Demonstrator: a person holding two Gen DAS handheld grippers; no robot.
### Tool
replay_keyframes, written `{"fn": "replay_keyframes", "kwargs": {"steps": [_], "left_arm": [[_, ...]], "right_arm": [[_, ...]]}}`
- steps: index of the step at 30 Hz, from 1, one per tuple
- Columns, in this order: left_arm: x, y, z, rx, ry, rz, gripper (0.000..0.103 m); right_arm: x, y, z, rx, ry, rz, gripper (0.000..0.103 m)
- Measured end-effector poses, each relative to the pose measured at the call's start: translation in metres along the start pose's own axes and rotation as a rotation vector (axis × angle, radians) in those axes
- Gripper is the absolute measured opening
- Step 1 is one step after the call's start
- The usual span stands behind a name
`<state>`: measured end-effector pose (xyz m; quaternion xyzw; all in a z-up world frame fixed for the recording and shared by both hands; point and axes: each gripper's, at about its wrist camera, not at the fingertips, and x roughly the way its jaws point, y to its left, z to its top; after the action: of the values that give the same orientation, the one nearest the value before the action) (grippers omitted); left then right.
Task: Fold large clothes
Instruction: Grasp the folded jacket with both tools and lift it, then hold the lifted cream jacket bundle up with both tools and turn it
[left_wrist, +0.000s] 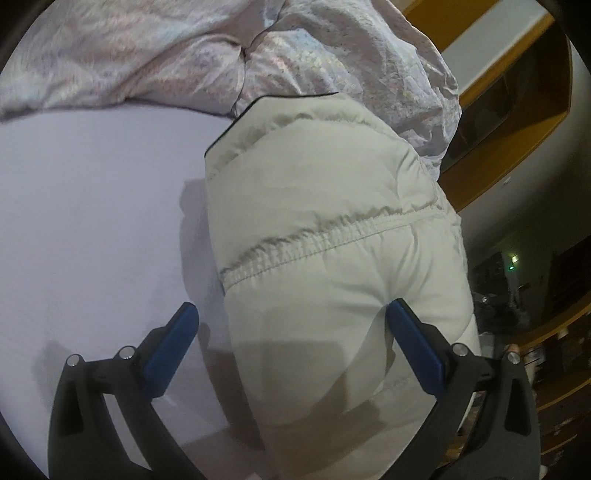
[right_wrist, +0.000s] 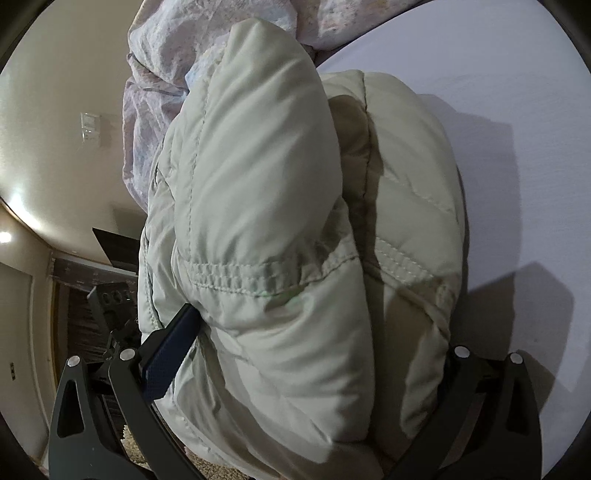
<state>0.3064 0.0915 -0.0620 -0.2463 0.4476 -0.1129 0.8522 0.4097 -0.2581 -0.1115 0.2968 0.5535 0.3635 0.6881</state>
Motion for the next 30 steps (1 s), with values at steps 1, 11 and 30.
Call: {"fn": "replay_keyframes", "kwargs": {"steps": [1,11,30], "left_arm": [[0.003,0.003,0.000,-0.017,0.007,-0.020,0.101],[0.026,0.011,-0.005,-0.096,0.033,-0.171,0.101],[0.018,0.001,0.000,-0.086,0.022,-0.189,0.100]], "right_arm": [[0.001,0.001,0.000,-0.003,-0.001,0.004,0.102],[0.010,0.008,0.005,-0.045,0.021,0.026,0.102],[0.019,0.019,-0.002,-0.137,-0.018,0.159,0.096]]}}
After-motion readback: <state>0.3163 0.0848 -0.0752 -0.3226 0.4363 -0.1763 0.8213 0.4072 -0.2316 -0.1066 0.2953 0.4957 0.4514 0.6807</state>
